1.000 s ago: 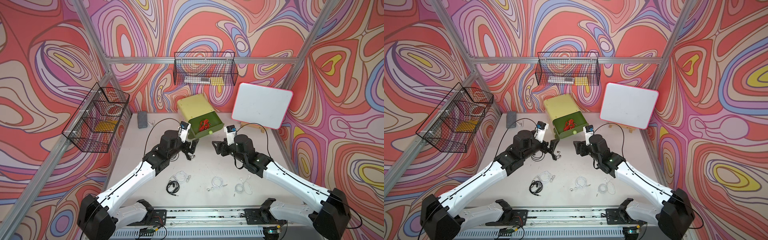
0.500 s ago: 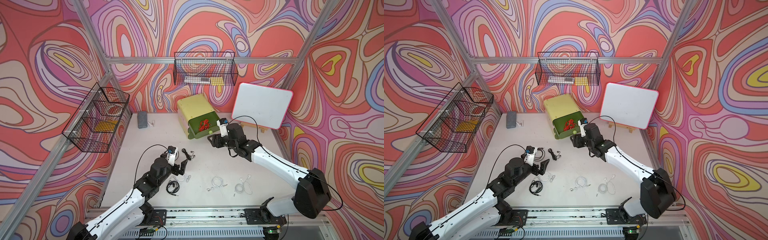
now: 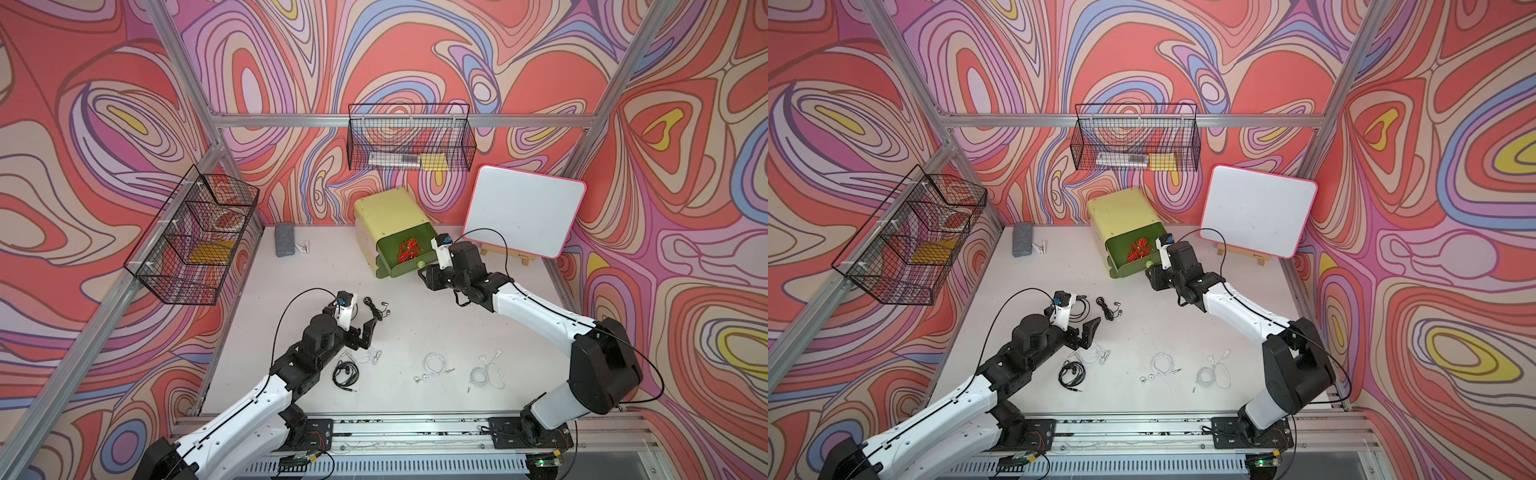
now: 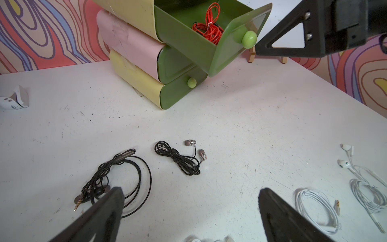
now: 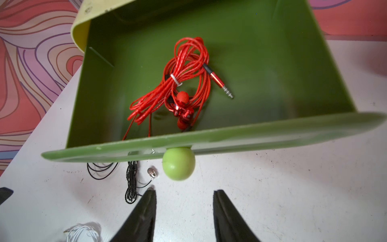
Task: Place the wired earphones into the drawer by color
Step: Close the drawer in the storage box.
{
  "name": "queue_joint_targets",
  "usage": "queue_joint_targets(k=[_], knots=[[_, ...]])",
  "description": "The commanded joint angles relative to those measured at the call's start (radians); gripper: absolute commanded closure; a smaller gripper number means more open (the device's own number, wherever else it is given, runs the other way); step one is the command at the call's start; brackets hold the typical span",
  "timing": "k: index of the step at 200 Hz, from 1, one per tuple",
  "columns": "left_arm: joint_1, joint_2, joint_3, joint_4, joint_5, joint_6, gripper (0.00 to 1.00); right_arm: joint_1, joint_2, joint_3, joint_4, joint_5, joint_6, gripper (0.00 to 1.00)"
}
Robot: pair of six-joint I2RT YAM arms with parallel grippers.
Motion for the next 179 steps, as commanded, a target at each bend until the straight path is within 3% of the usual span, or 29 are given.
queue_joint_targets(k=[1, 80, 179], knots=[[0.003, -0.003, 0.022, 0.015, 0.009, -0.003, 0.01, -0.006, 0.025, 0.034, 0.029, 0.001, -0.026, 0.56], [0.002, 0.005, 0.025, 0.013, 0.011, 0.002, 0.01, -0.008, 0.081, 0.085, 0.054, -0.012, -0.034, 0.64], [0.002, 0.008, 0.025, 0.013, 0.014, 0.0, 0.01, -0.008, 0.096, 0.138, 0.061, 0.001, -0.027, 0.63]])
